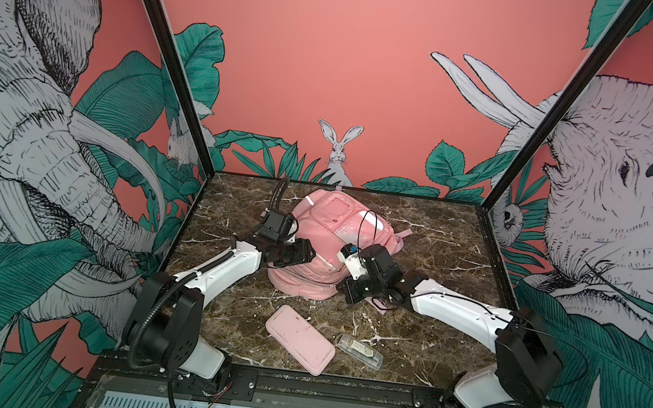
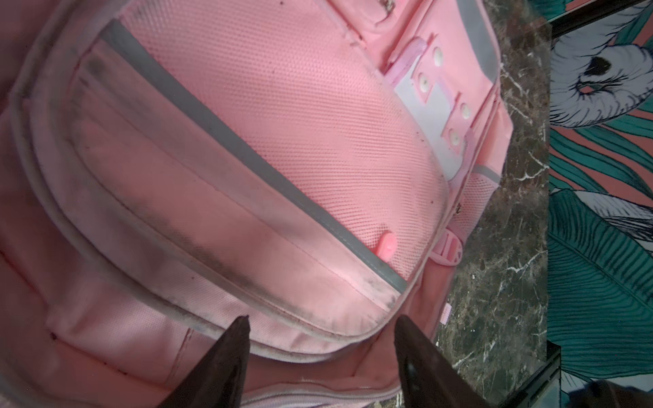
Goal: Pack the student bag
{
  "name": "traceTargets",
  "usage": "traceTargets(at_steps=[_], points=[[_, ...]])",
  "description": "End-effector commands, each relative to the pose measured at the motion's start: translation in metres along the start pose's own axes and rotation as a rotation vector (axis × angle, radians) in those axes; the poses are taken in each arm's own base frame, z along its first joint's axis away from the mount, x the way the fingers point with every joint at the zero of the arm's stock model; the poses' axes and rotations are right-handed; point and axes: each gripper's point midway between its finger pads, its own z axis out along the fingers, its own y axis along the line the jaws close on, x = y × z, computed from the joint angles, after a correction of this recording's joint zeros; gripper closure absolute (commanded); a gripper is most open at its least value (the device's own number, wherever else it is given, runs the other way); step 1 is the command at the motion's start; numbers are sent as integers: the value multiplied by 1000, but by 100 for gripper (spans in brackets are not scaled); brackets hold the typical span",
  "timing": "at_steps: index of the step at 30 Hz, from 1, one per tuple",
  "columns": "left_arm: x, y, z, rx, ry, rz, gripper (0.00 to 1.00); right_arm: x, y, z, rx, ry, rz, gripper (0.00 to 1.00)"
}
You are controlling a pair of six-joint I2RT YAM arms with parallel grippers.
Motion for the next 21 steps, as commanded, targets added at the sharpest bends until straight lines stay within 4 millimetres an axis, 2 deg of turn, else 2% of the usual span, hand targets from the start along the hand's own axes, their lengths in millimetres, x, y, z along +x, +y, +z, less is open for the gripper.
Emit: traceTargets(at_steps=[1,5,13,17,21], points=[[0,0,-2,3,-10,-8,34,-22,16,-2,-51,-64,-27,100],[0,1,0,-1,-15,-14,35,-22,17,0,-56,-63,-26,100],[2,6,25,8,27,-46,37,-23,16,1,-51,-61,-27,100],[6,8,20,1,33,-43,38,-23,15,-1,-45,-65,-29,100],[13,8,5,-4,19,-44,38,-21,14,-1,-43,-59,-29,100]])
